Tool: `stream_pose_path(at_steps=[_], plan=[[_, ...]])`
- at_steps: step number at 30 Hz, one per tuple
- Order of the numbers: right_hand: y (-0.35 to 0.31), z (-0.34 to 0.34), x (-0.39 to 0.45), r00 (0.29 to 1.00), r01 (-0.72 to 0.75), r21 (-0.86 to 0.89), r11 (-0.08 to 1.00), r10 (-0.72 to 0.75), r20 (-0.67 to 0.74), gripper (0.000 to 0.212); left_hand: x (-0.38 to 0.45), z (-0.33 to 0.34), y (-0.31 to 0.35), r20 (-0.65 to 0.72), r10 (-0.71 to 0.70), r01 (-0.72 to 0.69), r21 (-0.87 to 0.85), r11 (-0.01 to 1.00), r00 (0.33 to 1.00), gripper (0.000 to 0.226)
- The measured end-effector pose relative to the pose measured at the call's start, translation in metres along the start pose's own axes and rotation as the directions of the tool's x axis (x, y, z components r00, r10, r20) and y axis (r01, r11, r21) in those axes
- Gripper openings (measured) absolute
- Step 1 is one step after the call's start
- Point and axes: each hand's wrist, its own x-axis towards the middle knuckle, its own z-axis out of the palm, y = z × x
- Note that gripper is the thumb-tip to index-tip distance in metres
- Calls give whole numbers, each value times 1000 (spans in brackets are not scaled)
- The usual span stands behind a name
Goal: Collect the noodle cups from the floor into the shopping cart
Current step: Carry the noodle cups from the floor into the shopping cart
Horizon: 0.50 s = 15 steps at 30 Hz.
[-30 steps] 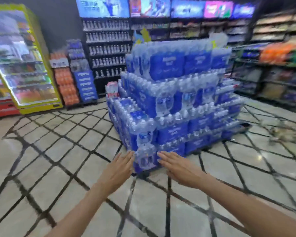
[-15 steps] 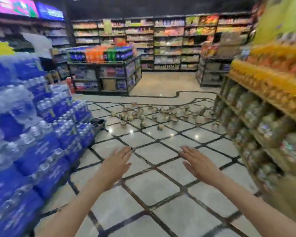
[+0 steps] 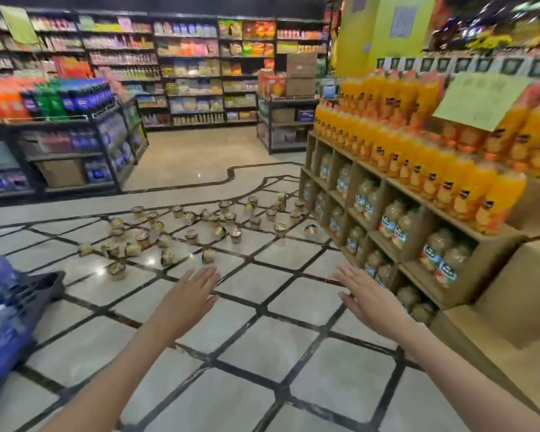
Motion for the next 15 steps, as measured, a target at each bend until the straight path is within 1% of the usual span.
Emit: stream_pose_path(at_steps=[1,2,3,5,6,8,10,12,14,15], plan=[[13,7,14,1000,-18,15,1000,19,-19,47,22,7,-5,4,6,-6,-15,1000,1000,47],[27,14,27,999,-30,2,1000,30,-32,47,42,15,-8,30,22,-22,-29,999,999,50],[42,21,40,998,-34,-13,999,33,-44,48,64,21,-11,24,38,-37,-45,998,999,52],[71,31,69,998,-51,-21,998,50,-50,50,108,35,-13,17,84,-83,-48,995,996,45],[85,36,86,996,-82,-10,997,81,-42,50,131,43,-16,37,108,-106,-52,993,994,45],[115,47,123,995,-100,-29,995,99,-30,50,178,61,-20,90,109,-104,-60,993,990,54],[145,59,161,996,-86,-64,994,86,-5,50,223,81,-24,67,105,-101,-58,993,992,53],[176,68,201,995,-98,-52,994,99,25,50,271,104,-29,60,129,-123,-95,988,990,49],[207,71,245,991,-122,-36,992,124,49,51,325,111,-34,47,121,-115,-114,987,992,47],[224,70,268,990,-127,-34,991,129,51,51,353,112,-37,27,107,-104,-92,990,994,48]])
